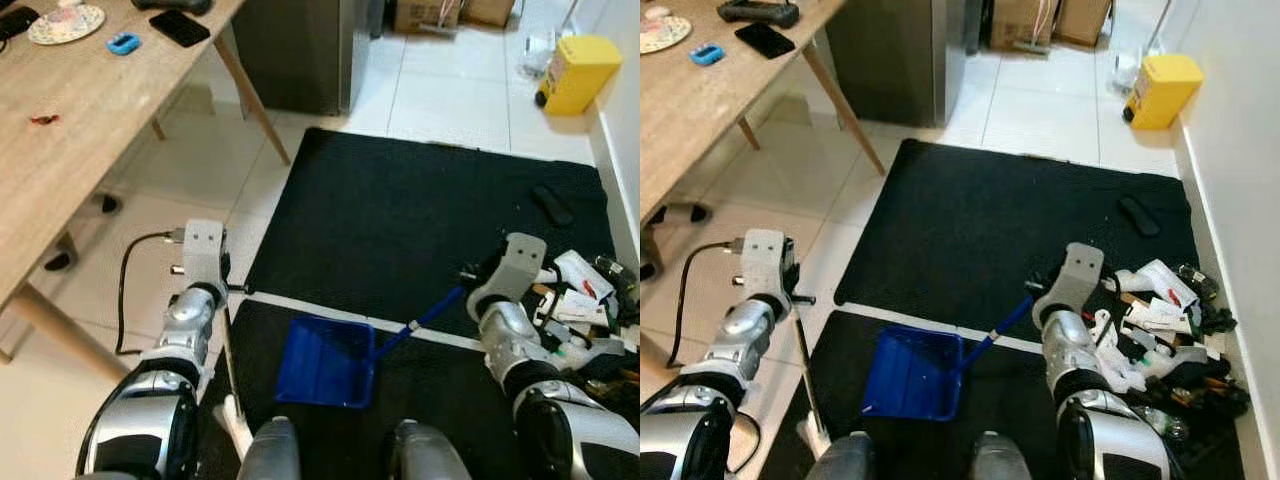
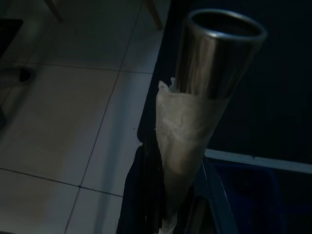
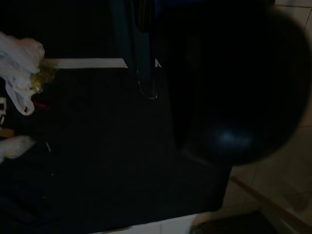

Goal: Sweep floor

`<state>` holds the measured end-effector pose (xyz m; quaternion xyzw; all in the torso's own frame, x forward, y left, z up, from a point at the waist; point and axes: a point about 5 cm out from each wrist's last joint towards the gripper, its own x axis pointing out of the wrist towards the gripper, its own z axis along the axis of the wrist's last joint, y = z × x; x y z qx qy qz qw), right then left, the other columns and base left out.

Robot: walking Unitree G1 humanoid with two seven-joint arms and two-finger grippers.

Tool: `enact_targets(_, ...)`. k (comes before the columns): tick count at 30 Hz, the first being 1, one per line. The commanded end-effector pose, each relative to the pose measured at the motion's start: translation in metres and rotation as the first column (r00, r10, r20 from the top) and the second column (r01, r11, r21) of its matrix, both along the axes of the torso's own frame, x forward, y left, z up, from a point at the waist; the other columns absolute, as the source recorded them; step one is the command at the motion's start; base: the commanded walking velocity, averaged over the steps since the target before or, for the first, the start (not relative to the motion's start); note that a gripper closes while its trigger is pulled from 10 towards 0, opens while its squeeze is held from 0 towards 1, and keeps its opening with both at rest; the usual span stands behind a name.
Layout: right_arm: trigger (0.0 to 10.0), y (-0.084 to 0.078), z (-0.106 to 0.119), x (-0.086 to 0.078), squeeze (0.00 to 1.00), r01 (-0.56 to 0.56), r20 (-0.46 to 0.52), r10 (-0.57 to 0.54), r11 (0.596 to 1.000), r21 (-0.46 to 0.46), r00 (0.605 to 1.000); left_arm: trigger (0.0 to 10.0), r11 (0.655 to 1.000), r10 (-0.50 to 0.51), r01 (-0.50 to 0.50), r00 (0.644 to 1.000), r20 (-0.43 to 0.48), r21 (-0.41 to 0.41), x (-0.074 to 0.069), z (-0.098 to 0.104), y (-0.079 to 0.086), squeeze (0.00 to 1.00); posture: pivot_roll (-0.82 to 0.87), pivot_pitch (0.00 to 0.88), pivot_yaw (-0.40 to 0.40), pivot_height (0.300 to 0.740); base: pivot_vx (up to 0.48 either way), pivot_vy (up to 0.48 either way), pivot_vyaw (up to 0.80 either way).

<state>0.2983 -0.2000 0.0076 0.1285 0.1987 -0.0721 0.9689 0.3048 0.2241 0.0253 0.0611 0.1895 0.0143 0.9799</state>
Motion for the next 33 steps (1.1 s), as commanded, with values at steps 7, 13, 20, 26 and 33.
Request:
enact_targets(7,10.0,-0.006,0.003,0.002,0.00,0.011,0.006,-0.010,1.000,-0.019,1.000,10.0,0.999,-0.006,0.008,0.999,0.049,-0.033,0.009,0.010,-0.006,0.00,0.01,0.000,0.021,0.740,0.000,-0.441,0.00)
enact_targets(13,10.0,-0.005,0.005,0.004,0.00,0.004,0.013,-0.004,1.000,-0.019,1.000,10.0,0.999,-0.010,0.013,0.997,0.078,-0.045,0.014,0.017,-0.009,0.00,0.01,0.000,0.018,0.740,0.000,-0.441,0.00)
enact_targets(20,10.0,-0.003,0.005,0.004,0.00,-0.001,0.017,0.001,1.000,-0.017,1.000,10.0,1.000,0.003,-0.001,0.997,0.075,-0.027,0.012,0.016,-0.006,0.00,0.02,0.000,0.025,0.740,0.000,-0.249,0.00)
enact_targets(26,10.0,-0.001,0.005,0.004,0.00,-0.001,0.019,0.001,1.000,-0.013,1.000,10.0,1.000,0.004,-0.003,0.997,0.080,-0.021,0.010,0.015,-0.004,0.00,0.02,0.000,0.029,0.740,0.000,0.000,0.00)
enact_targets(33,10.0,0.001,0.004,0.003,0.00,-0.007,0.018,0.007,1.000,-0.012,1.000,10.0,1.000,0.008,-0.006,0.997,0.079,-0.021,0.008,0.014,-0.003,0.00,0.03,0.000,0.029,0.740,0.000,0.000,0.00)
